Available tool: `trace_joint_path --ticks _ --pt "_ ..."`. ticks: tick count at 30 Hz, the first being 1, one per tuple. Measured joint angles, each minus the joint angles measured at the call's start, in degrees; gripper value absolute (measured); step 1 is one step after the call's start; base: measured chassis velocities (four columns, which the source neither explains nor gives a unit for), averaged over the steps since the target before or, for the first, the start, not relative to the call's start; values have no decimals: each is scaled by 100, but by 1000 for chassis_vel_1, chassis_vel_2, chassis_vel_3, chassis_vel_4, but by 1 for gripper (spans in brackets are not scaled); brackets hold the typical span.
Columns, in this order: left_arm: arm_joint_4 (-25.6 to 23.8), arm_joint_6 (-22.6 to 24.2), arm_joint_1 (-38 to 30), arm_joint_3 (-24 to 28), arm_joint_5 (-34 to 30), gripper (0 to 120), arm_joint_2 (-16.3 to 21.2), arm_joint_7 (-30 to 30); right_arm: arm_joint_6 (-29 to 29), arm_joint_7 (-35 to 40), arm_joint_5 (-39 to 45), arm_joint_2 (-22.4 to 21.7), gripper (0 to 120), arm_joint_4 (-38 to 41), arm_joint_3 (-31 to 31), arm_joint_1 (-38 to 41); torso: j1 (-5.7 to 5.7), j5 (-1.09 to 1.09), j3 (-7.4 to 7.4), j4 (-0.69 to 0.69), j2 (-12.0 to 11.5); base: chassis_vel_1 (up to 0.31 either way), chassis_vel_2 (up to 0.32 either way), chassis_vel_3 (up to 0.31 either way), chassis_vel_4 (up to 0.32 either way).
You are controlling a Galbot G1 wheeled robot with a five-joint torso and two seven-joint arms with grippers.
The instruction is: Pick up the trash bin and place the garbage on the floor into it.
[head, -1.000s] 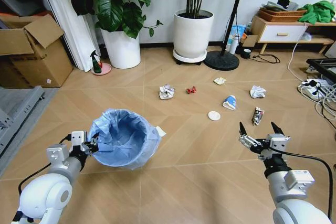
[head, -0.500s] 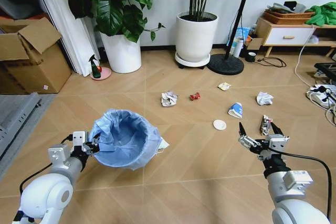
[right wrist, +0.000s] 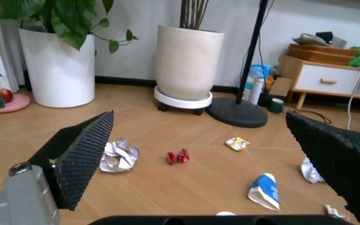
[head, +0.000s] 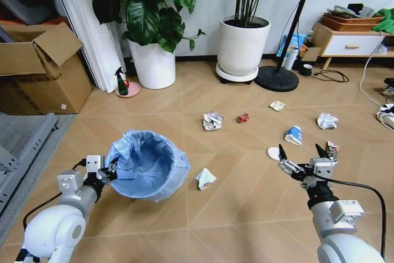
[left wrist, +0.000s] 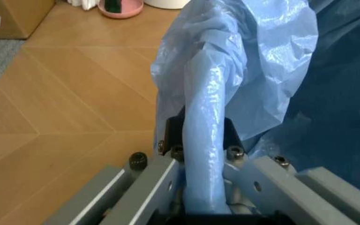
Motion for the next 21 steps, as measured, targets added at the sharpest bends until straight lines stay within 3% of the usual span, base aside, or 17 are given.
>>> trace_joint_path --ticks 13,21 --pt "63 -19 -39 0 2 0 -18 3 11 15 41 -25 100 -160 -52 98 3 -3 2 -1 0 -154 180 143 -172" --pt "122 -29 -42 -32 2 0 -16 -10 -89 28 499 -434 100 -619 -222 368 0 0 -1 0 0 16 12 -17 10"
